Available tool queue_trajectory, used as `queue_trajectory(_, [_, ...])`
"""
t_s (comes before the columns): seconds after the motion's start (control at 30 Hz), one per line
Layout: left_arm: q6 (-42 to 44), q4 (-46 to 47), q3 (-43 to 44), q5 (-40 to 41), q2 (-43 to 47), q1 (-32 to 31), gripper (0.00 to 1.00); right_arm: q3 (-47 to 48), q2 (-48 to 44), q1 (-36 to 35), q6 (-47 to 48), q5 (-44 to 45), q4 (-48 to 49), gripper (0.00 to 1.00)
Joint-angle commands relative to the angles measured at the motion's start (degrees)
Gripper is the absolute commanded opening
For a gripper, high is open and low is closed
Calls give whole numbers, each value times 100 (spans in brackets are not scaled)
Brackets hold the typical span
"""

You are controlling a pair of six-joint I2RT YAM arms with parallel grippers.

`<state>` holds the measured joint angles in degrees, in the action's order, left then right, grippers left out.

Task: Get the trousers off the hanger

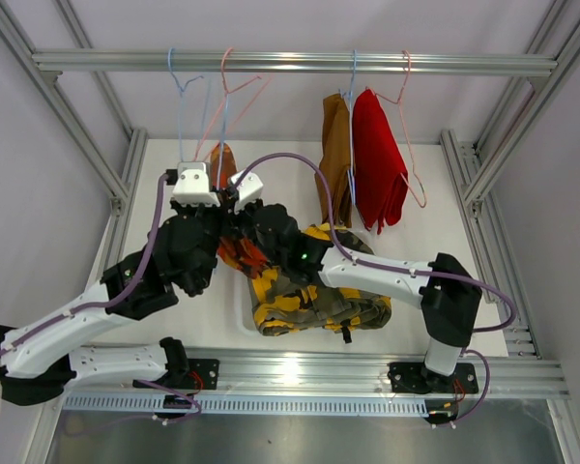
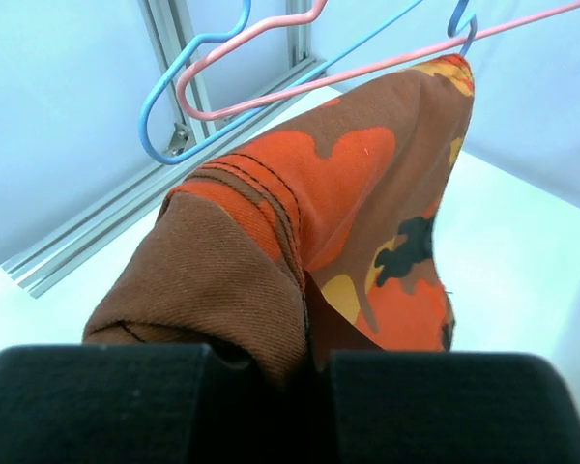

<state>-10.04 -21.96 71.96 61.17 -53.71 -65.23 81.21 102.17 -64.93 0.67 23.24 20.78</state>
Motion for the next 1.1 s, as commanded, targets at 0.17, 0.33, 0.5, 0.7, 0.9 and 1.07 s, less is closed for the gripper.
queue_trajectory(0.17, [11,315,151,-52,-60,28,1,194,-962,-81,-23,-215,-3,0])
queue_trajectory(0.33, [-24,288,160,-43,-157,133,1,158,-1375,-301,170,-31,-205,0])
queue_trajectory(0.5, [-24,297,134,-43,-262,195,1,44,-1849,-503,399,224,-293,0])
queue_trajectory(0.7, [-41,271,142,-87,-421,221,1,53,-2262,-662,636,426,-451,0])
queue_trajectory(0.9, [-77,227,151,-149,-526,221,1,88,-2482,-679,768,549,-531,0])
queue_trajectory(1.07, [-77,192,160,-210,-623,221,1,53,-2535,-679,760,708,-636,0])
